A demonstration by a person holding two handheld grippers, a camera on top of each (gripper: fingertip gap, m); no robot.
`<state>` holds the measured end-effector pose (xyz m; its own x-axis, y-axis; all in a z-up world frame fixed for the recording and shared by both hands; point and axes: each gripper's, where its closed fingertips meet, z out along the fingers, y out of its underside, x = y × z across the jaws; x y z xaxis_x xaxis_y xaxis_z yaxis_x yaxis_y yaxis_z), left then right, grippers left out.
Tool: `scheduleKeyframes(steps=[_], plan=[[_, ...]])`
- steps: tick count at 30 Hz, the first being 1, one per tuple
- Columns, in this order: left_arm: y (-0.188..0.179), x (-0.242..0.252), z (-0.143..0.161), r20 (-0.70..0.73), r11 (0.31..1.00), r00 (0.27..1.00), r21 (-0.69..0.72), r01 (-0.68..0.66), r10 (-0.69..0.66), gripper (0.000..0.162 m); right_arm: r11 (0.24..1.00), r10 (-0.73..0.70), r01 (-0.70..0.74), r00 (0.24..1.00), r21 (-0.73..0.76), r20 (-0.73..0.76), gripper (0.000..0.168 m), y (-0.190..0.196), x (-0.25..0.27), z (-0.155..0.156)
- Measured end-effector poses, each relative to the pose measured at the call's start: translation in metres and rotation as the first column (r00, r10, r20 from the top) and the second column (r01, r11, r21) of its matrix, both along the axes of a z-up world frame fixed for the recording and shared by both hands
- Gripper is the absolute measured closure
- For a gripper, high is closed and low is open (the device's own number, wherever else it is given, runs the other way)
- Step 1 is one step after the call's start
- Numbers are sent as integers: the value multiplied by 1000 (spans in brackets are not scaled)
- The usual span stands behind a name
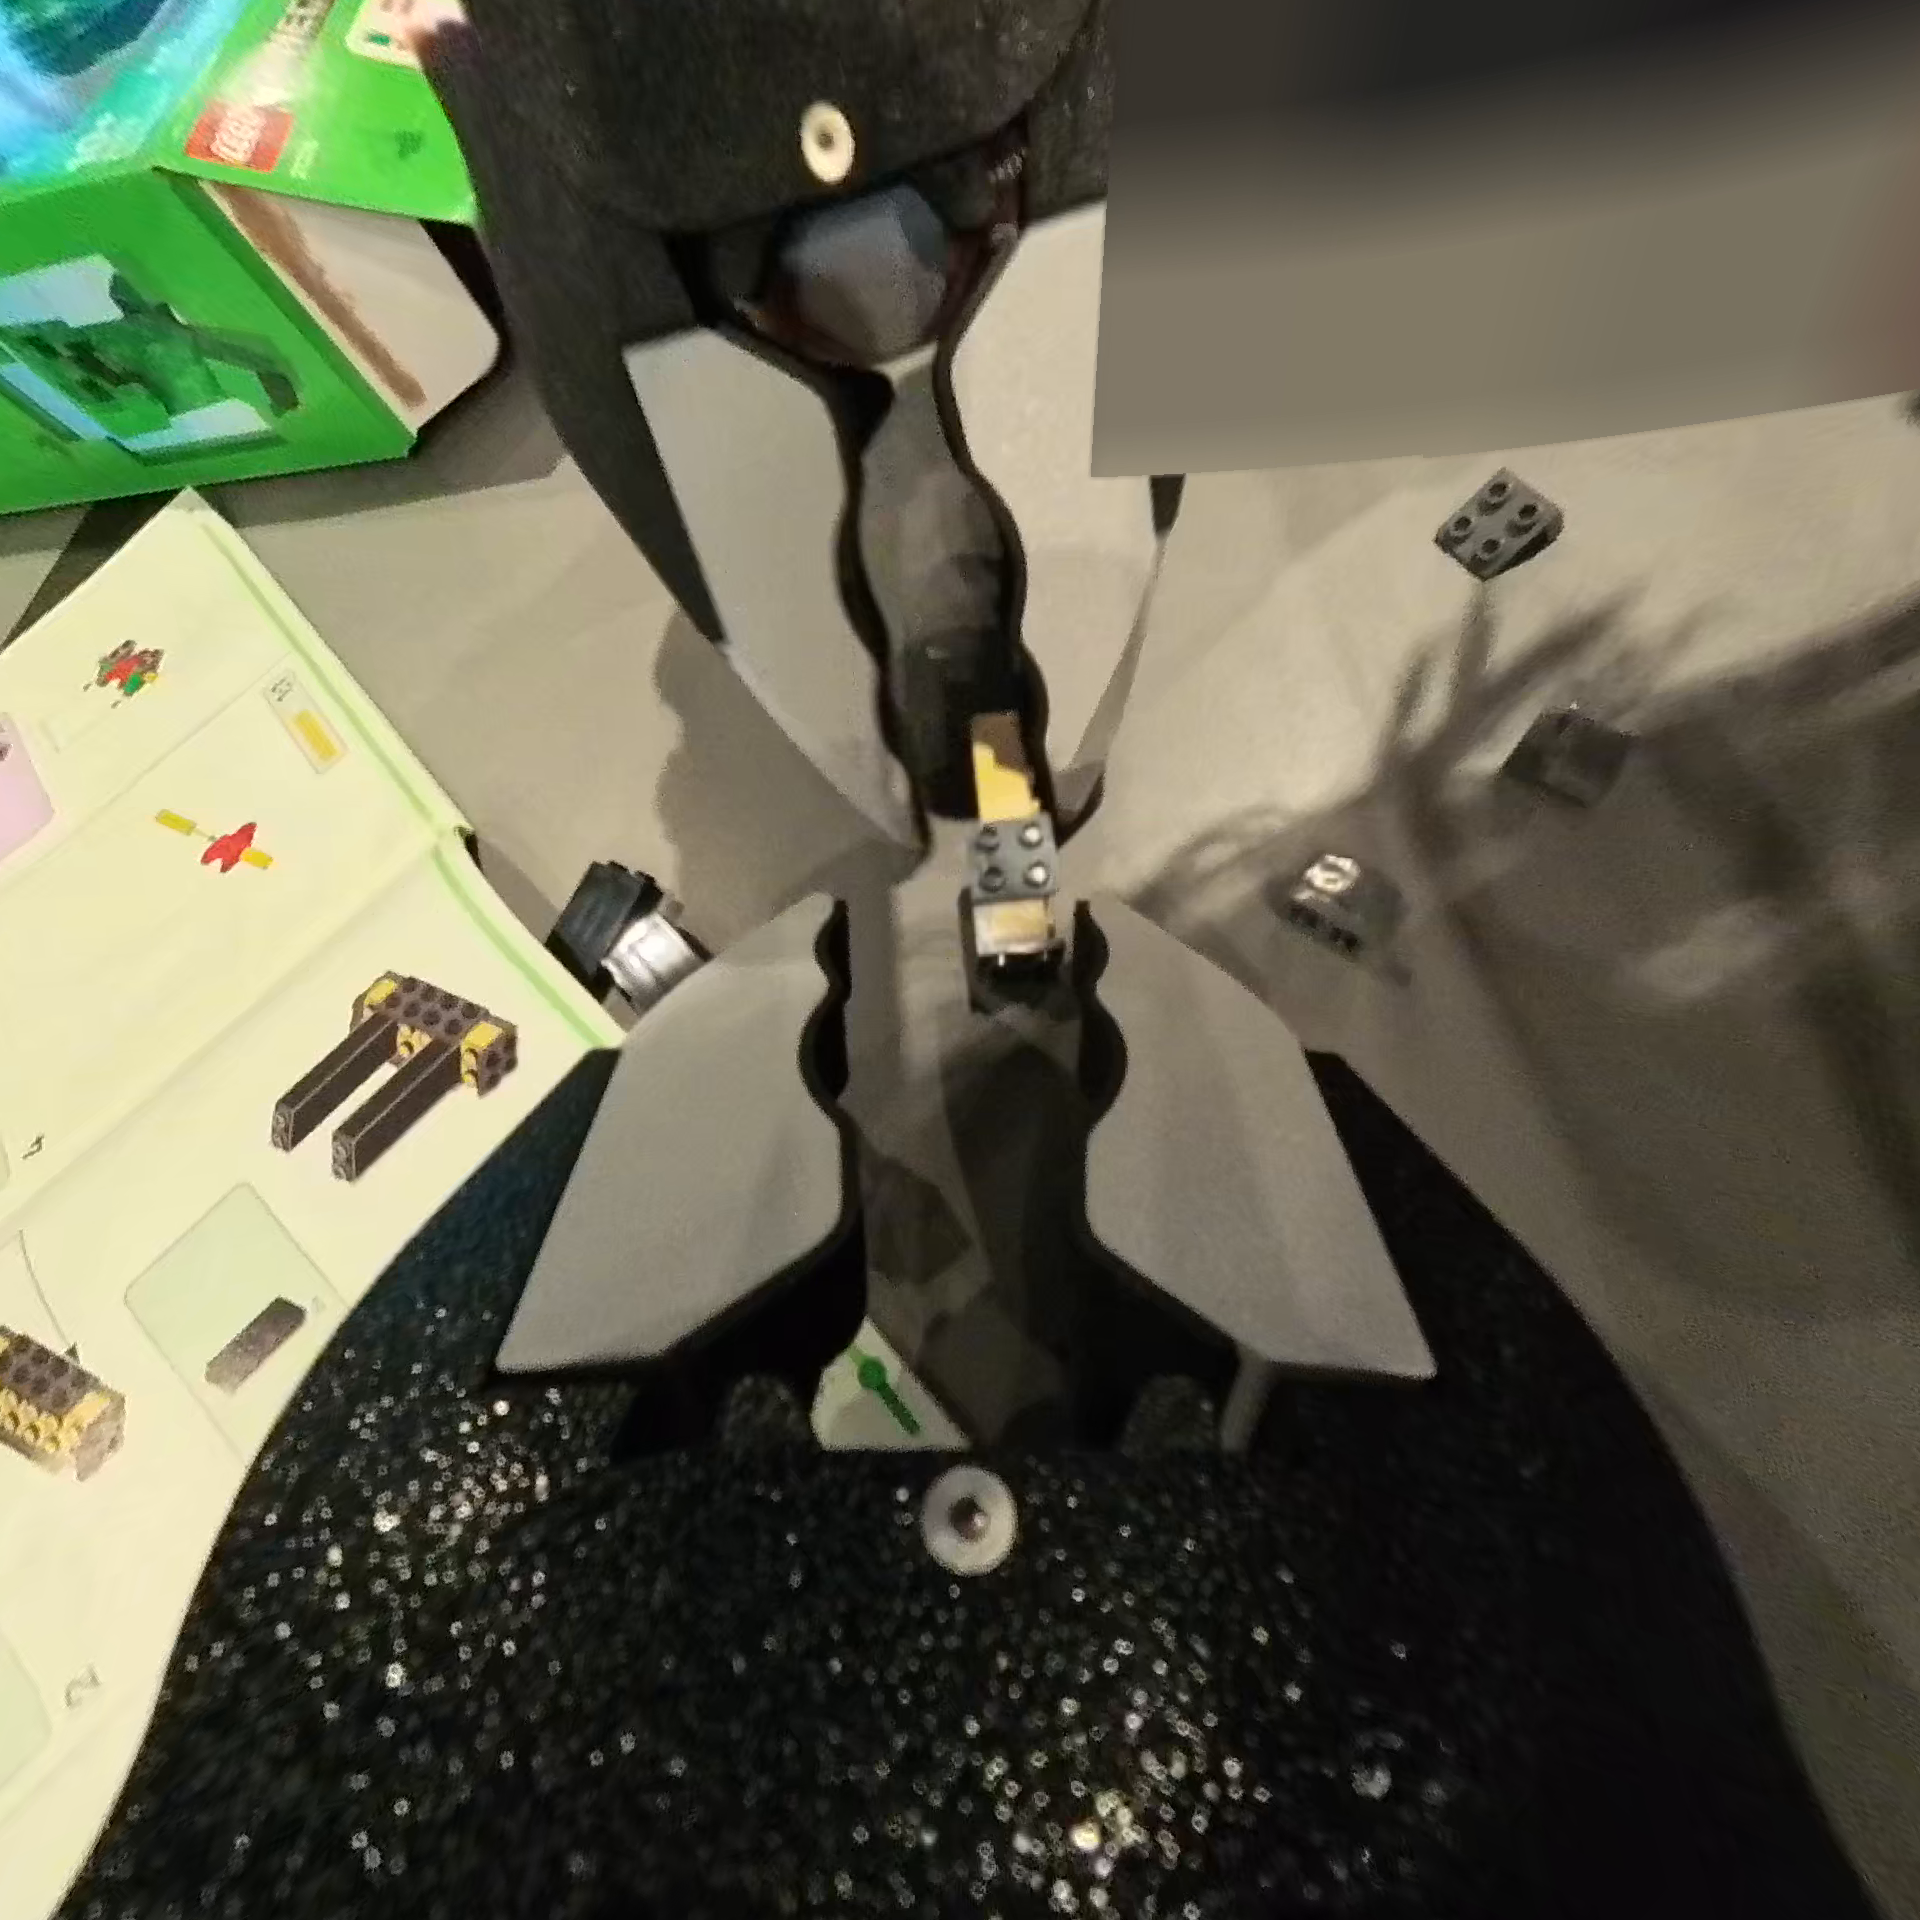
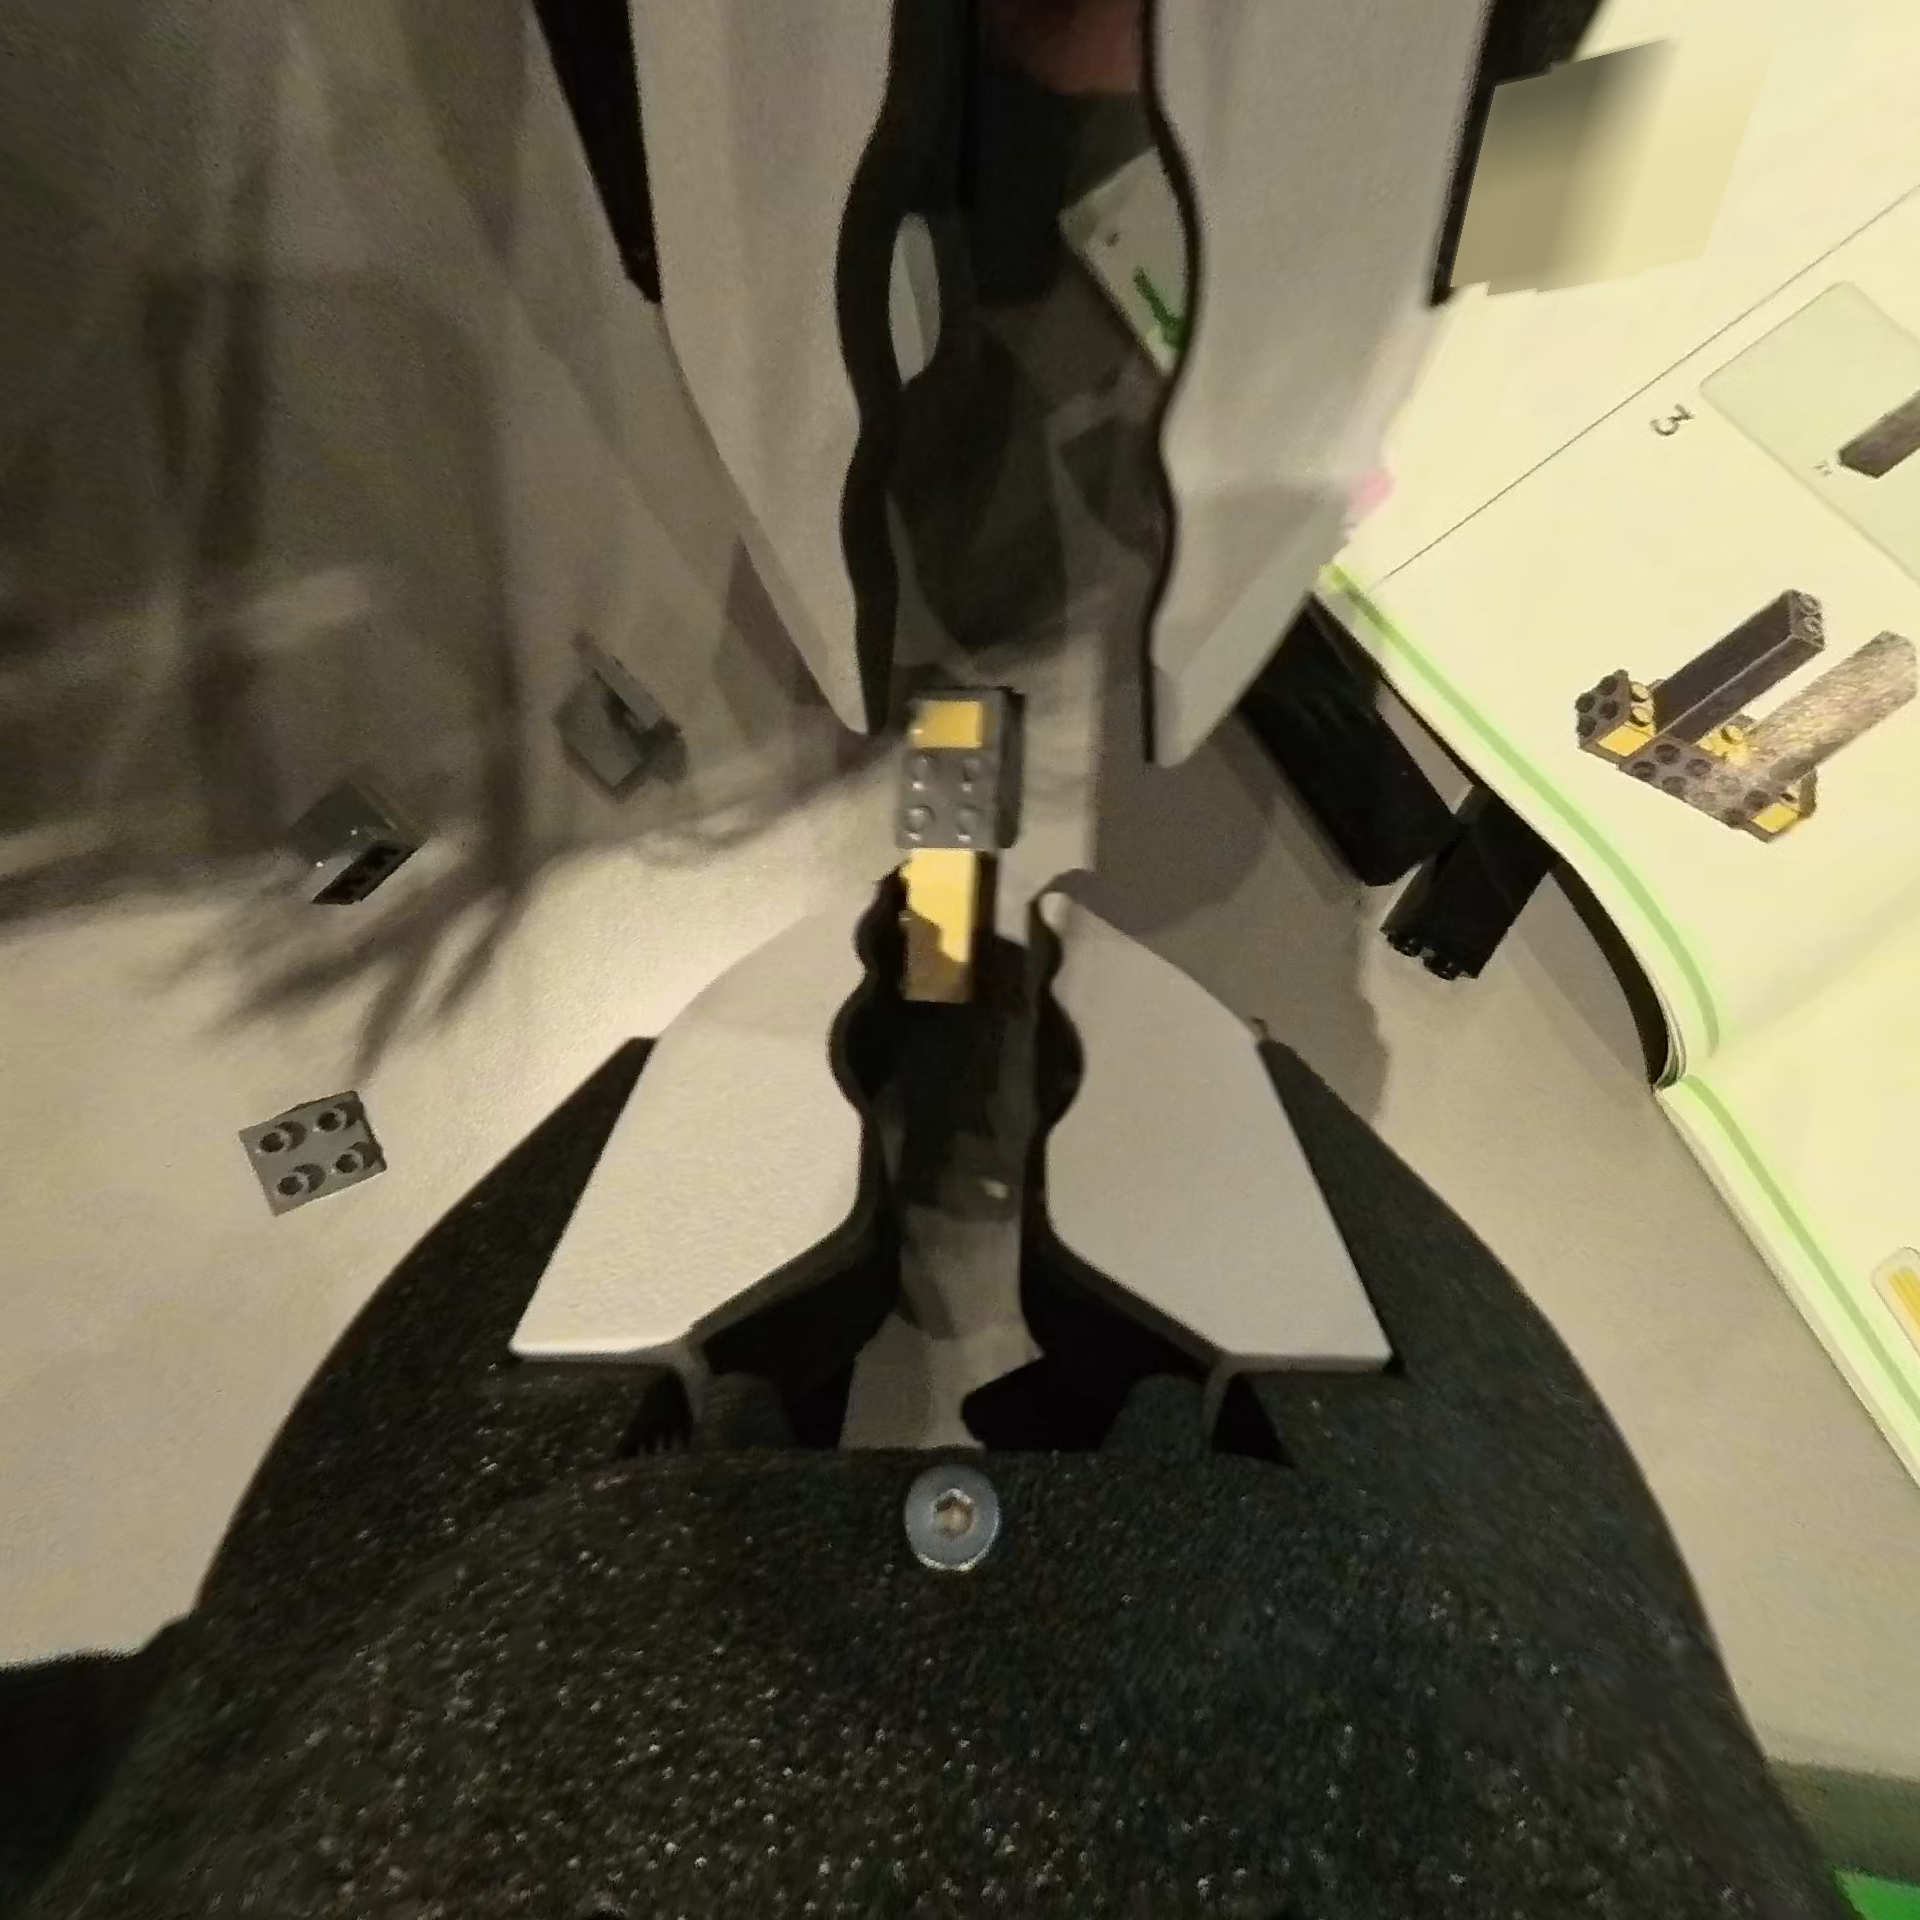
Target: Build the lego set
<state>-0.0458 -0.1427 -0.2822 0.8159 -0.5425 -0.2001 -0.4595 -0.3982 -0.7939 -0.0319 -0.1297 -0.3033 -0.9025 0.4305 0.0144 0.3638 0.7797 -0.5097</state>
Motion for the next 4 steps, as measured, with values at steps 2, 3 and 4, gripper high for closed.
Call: scheduleKeyframes(steps=[2,3,4], plan=[[-3,-1,-3,-12,1000,1000,-7,-6,6,123,1000,-20,19,1000,-21,-14,135,2,-2,1],[-4,-1,-4,-13,1000,1000,-7,-8,8,126,998,-22,21,999,-52,-31,131,2,-2,3],[-5,0,-4,-9,1000,1000,-5,-6,6,127,995,-27,22,998,-101,-51,129,1,-3,5]])
